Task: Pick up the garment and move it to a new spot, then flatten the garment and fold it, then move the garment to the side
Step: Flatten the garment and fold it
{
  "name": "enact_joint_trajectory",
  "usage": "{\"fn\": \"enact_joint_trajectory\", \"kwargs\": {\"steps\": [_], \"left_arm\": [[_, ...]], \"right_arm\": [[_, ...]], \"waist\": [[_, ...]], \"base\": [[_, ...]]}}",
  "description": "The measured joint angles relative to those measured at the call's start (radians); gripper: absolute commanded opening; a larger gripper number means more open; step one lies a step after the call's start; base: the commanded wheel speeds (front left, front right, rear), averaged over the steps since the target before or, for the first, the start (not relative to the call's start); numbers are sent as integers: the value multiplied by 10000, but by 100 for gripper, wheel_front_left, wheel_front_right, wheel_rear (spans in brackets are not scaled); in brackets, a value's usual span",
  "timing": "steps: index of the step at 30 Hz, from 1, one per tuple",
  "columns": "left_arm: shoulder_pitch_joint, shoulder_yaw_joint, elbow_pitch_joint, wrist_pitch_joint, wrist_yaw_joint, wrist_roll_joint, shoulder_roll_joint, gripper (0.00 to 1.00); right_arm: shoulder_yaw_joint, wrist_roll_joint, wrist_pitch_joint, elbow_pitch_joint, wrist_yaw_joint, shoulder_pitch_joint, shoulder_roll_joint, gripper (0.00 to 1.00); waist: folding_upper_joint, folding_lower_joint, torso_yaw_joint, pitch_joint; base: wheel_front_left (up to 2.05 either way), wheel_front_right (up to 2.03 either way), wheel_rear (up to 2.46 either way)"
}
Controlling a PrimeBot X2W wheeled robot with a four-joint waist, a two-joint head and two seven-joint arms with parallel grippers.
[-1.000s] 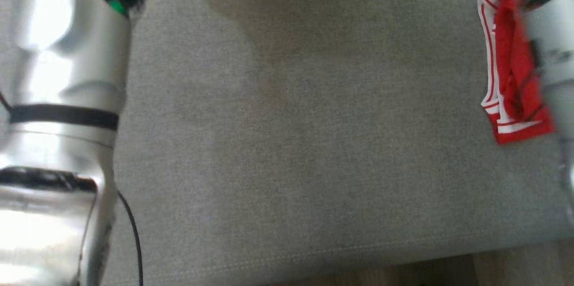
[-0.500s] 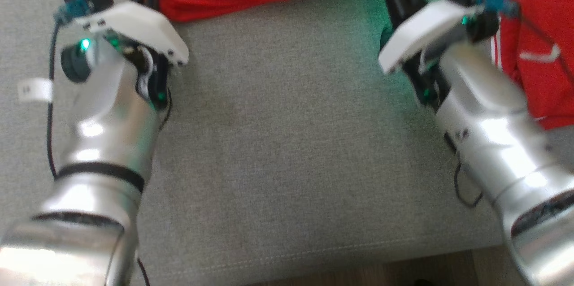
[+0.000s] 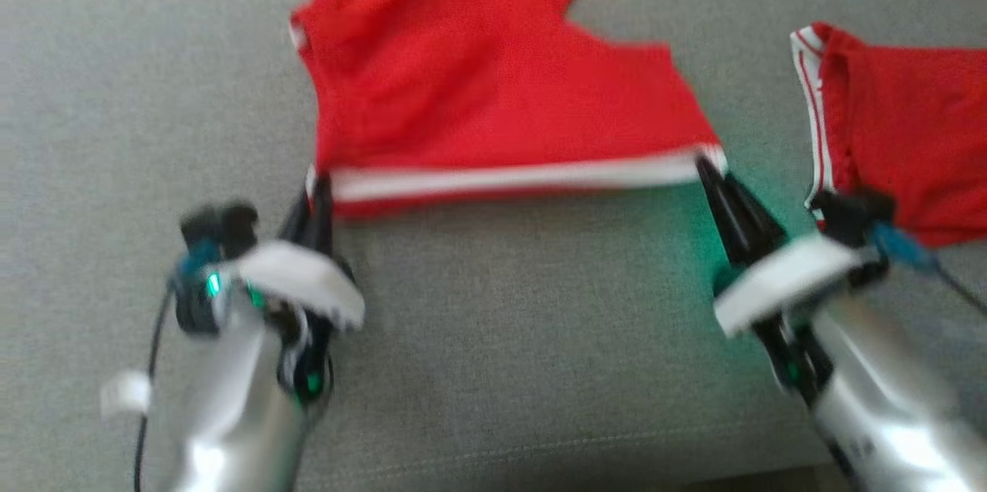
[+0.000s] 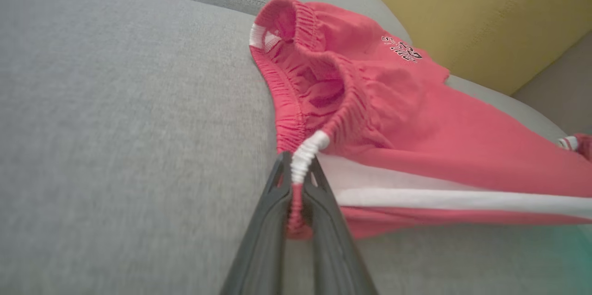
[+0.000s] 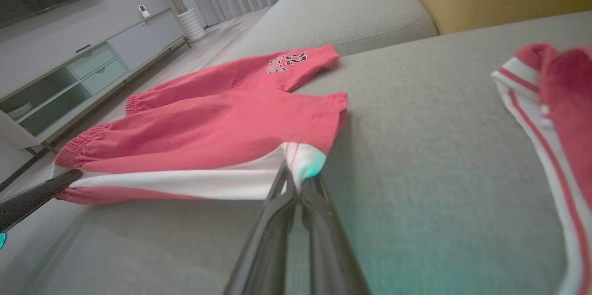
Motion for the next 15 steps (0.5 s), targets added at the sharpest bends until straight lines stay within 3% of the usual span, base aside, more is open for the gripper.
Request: {"fn": "enact_joint_trajectory", "kwargs": {"steps": [5,10,15], "left_arm": [[2179,-320,-1896,219,178,8,21,0],[4111,-571,-4533,1461,679,4,224,0],[5529,-888,-6934,2857,1055,-54,422,0]], "right_arm": [[-1198,-462,510,-1716,0,2358,-328,0],[-2752,-1298,2054,-3954,0,4543,-263,0],[-4171,-2109,3638,-6121,0,6247,209,0]], "waist": [[0,0,89,-617],[0,-1,176,-1031],[0,0,240,-1213]], "base": [[0,0,0],[0,0,0],[0,0,0]]}}
